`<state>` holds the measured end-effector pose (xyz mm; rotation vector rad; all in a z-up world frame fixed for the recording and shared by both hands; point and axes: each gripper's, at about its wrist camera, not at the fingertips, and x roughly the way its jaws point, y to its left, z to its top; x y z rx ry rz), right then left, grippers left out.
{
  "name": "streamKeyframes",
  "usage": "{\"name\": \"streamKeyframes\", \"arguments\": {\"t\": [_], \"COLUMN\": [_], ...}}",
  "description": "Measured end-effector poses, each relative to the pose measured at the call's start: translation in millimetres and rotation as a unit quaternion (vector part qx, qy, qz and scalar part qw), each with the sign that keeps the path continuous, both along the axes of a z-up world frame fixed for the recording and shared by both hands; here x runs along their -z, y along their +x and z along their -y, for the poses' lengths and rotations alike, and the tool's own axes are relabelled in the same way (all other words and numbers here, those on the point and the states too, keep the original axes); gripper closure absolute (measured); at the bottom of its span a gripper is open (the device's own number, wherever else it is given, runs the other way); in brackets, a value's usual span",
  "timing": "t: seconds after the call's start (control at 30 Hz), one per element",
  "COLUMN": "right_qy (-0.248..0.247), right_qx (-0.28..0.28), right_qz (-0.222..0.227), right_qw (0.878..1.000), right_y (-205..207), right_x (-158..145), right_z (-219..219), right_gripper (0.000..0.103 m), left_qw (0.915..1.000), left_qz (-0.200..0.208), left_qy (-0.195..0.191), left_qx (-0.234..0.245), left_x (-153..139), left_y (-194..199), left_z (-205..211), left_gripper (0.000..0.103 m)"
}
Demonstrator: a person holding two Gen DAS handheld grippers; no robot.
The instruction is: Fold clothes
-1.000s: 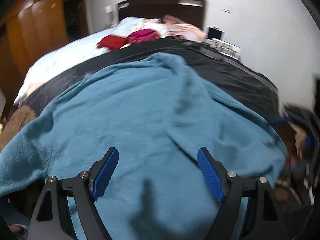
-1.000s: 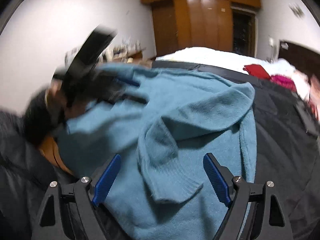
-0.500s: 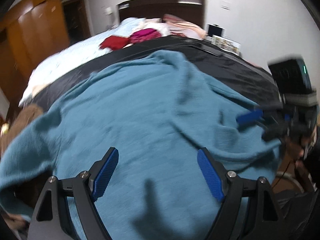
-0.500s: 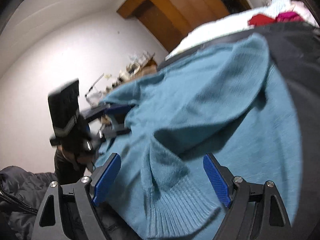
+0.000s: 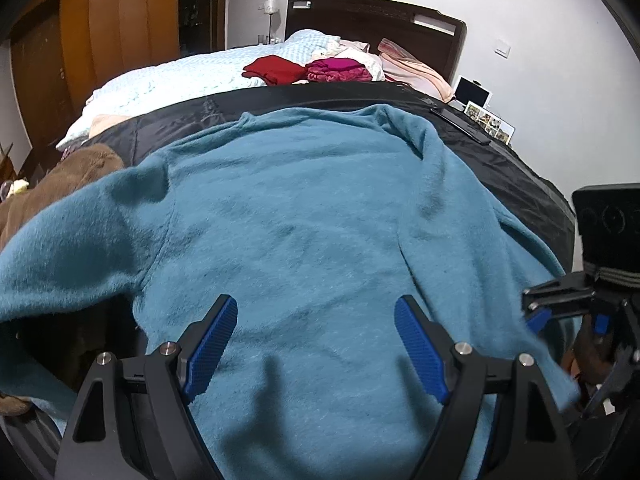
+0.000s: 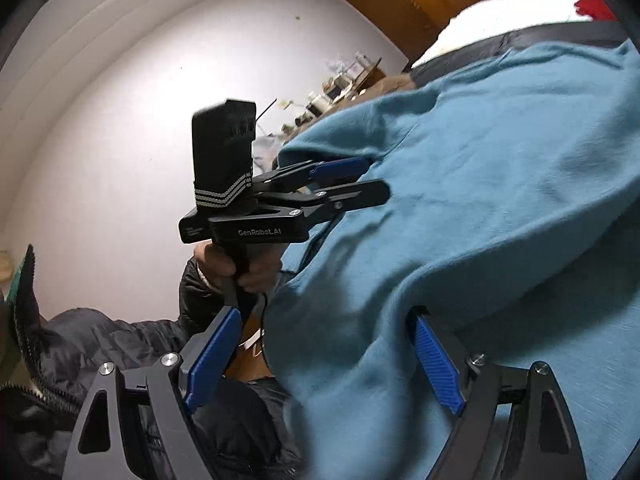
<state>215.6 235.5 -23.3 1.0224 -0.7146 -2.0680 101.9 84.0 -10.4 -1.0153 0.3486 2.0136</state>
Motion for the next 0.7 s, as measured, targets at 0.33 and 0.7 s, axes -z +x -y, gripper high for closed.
{"name": "streamKeyframes", "arguments": {"t": [0.33,0.7], "right_qy": [0.016,0.007], "right_qx": [0.011,0.16], "right_qz": [-0.034,-0.031], "right_qw": [0.999,0.987], "right_y": [-16.5,-0.9], "right_x": [-25.6,-21.5], "right_z": [17.0,-53.8], "right_gripper": [0.016,0.016], "left_qw": [0.9989,0.9855], "left_qz": [0.032,0.125], "left_qy": [0.03,0.027], "left_qx": [-0.013,0.112], "left_x": [0.1,28.1], "left_y": [-5.3,27.5], "left_z": [36.7,8.6], "left_gripper": [0.019,0.019]}}
